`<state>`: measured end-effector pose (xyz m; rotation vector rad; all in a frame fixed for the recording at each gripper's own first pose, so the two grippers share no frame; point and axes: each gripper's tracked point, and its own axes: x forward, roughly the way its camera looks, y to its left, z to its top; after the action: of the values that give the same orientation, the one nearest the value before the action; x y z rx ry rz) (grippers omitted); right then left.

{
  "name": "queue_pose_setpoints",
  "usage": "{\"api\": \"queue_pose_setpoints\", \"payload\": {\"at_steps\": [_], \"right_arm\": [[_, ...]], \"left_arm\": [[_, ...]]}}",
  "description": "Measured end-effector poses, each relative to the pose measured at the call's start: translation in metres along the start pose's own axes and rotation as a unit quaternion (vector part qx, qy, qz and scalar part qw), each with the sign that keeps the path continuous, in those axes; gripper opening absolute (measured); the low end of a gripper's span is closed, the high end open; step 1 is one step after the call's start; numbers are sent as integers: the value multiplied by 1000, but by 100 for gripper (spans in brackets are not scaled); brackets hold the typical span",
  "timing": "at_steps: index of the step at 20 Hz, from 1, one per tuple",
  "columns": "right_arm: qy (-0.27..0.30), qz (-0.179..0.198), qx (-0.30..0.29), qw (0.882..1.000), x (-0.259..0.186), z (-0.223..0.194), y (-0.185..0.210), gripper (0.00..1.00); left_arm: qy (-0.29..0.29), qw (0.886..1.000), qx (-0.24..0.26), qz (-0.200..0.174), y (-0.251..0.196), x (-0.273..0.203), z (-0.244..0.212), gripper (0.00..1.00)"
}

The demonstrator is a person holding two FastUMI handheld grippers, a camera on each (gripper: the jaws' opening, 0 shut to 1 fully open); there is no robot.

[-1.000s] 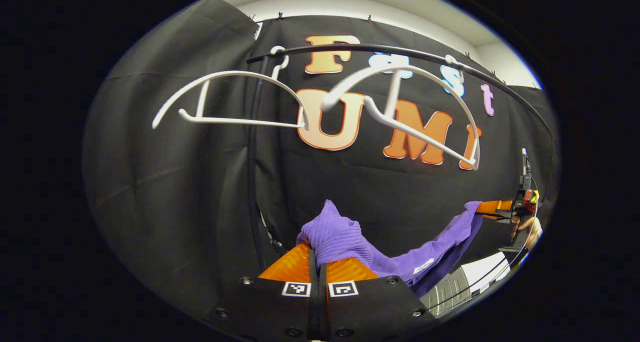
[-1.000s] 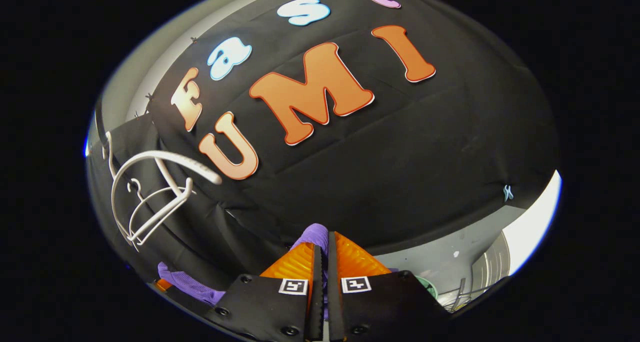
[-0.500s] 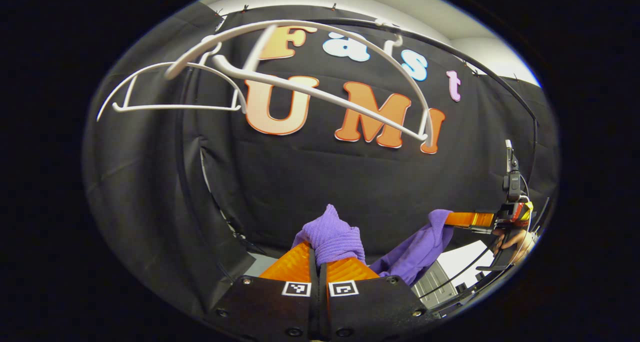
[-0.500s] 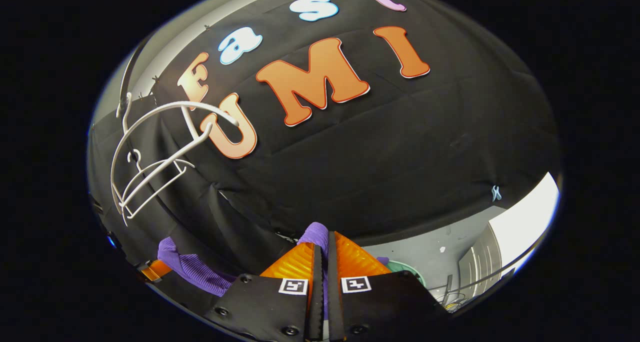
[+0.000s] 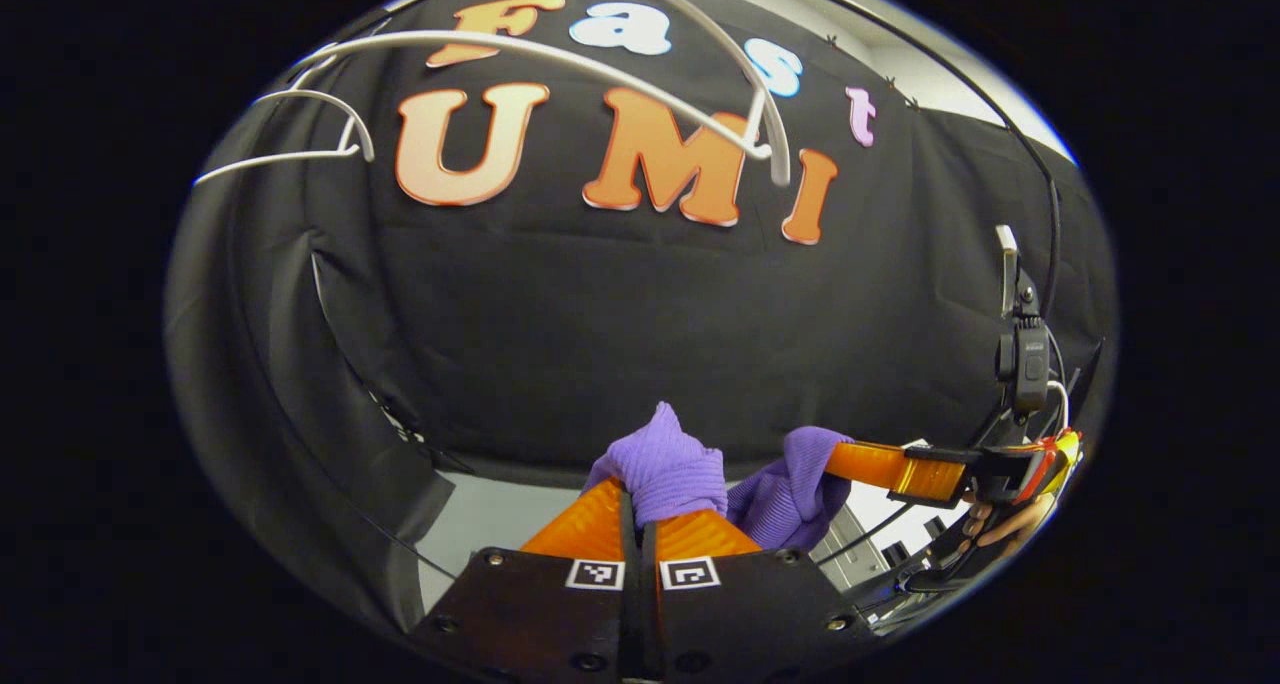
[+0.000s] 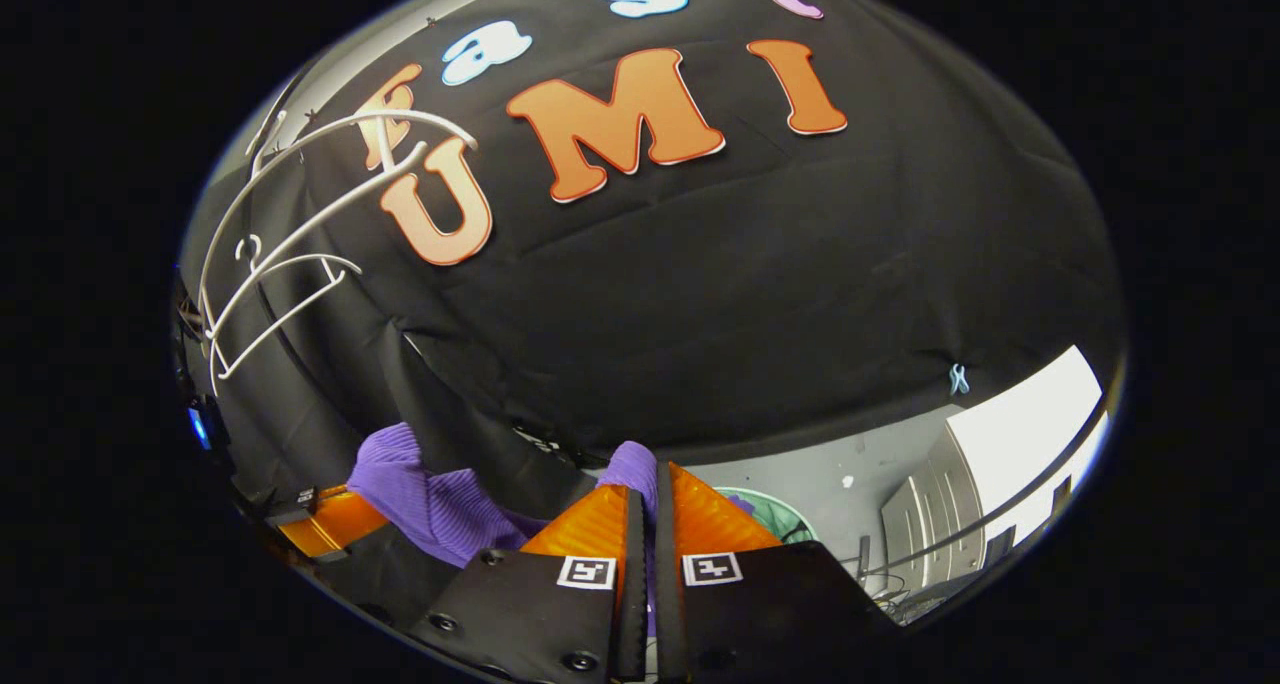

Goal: Grasp the clothes on the hanger with both hands and then place them into the laundry hamper below.

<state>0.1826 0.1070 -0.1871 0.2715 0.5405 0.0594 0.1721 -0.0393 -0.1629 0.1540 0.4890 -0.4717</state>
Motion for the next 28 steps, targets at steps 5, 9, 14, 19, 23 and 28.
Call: {"api": "queue_pose_setpoints", "payload": {"at_steps": [5,9,14,19,23,28], "right_arm": [[42,-40,-14,998,17,-45,-27,11],[81,-72,-24,994,39,-87,-43,11],[120,-106,-33,987,58,-130,-60,12],[162,-129,-33,978,69,-168,-65,12],[177,-136,-37,974,68,-188,-70,12],[164,-141,-22,976,55,-184,-73,39]], "left_arm": [[60,998,16,-15,-15,33,-46,0],[119,993,21,-13,-16,54,-91,0],[174,985,14,5,-1,70,-126,0],[228,973,12,19,9,70,-164,0],[253,967,12,27,16,59,-179,3],[254,966,-15,39,32,46,-188,36]]}}
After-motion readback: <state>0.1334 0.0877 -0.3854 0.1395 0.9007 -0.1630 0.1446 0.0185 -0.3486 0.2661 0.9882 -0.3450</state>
